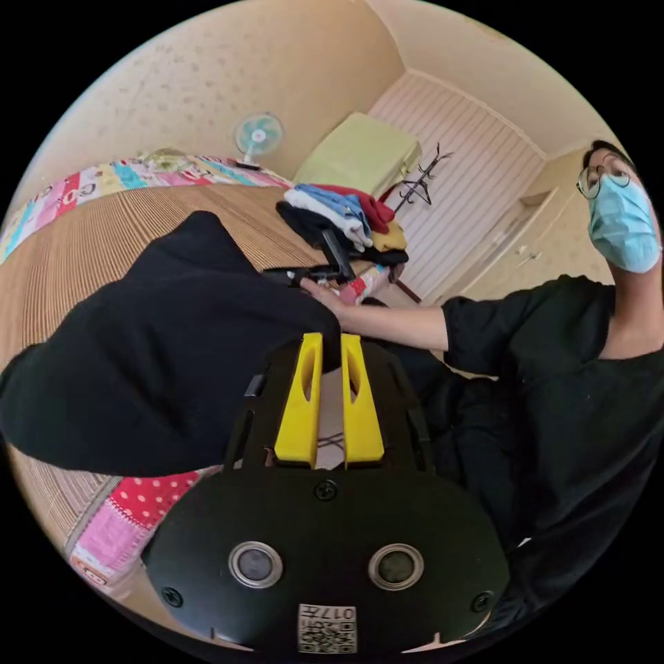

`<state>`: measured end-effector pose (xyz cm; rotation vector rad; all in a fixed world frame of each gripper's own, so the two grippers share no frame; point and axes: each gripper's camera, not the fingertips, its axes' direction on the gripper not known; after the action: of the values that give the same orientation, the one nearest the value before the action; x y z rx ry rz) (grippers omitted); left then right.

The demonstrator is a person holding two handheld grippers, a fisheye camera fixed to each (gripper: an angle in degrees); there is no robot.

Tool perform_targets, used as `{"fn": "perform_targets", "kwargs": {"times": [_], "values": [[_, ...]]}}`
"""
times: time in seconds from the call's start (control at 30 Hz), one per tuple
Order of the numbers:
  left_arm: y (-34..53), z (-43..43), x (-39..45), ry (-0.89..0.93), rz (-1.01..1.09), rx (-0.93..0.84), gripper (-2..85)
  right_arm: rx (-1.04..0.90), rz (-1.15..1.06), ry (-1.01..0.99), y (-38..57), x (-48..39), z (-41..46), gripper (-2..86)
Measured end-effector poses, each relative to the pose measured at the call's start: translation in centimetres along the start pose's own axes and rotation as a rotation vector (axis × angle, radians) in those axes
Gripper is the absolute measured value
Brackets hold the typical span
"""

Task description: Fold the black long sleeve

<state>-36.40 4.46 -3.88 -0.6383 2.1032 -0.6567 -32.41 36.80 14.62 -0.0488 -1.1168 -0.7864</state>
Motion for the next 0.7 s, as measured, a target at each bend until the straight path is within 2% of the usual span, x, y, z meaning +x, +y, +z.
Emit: {"fn": "perform_targets", "kwargs": {"times": [0.1, 0.2, 0.27, 0.33, 0.43, 0.5, 0.53, 0.63, 0.7], "values": [[2.0, 1.6, 0.4, 0.017, -0.066, 0.015, 5.2, 0.004, 0.008, -0.012, -0.1, 0.7, -0.5, 0.6], [2.1, 0.1, -0.9, 0.059, -0.207, 0.103, 7.6, 0.001, 0.004, 0.002, -0.3, 1.1, -0.8, 0.7], [0.7, -1.6, -1.3, -0.034, -0.293, 0.195, 10.3, 0.002, 0.003, 0.005, -0.5, 1.5, -1.1, 0.8], [-1.5, -1.7, -1.2, -0.133, -0.287, 0.216, 11.4, 0.003, 0.006, 0.004, -0.6, 2.0, -1.5, 0.9], [-6.5, 1.3, -2.4, -0.283, -0.279, 0.090, 13.2, 0.005, 0.011, -0.005, -0.8, 2.7, -2.1, 1.0], [-8.8, 5.3, -4.5, -0.385, -0.305, -0.078, 12.4, 0.006, 0.019, -0.020, -0.9, 3.4, -2.6, 1.1], [-9.3, 8.4, -6.4, -0.440, -0.359, -0.228, 11.0, 0.007, 0.024, -0.032, -0.9, 3.8, -2.9, 1.2], [-8.8, 9.4, -5.8, -0.558, -0.315, -0.219, 8.0, 0.008, 0.031, -0.028, -1.0, 4.4, -3.7, 1.9], [-7.9, 8.6, -5.1, -0.551, -0.331, -0.179, 6.0, 0.000, 0.033, -0.005, -1.2, 4.4, -4.2, 3.1]]}}
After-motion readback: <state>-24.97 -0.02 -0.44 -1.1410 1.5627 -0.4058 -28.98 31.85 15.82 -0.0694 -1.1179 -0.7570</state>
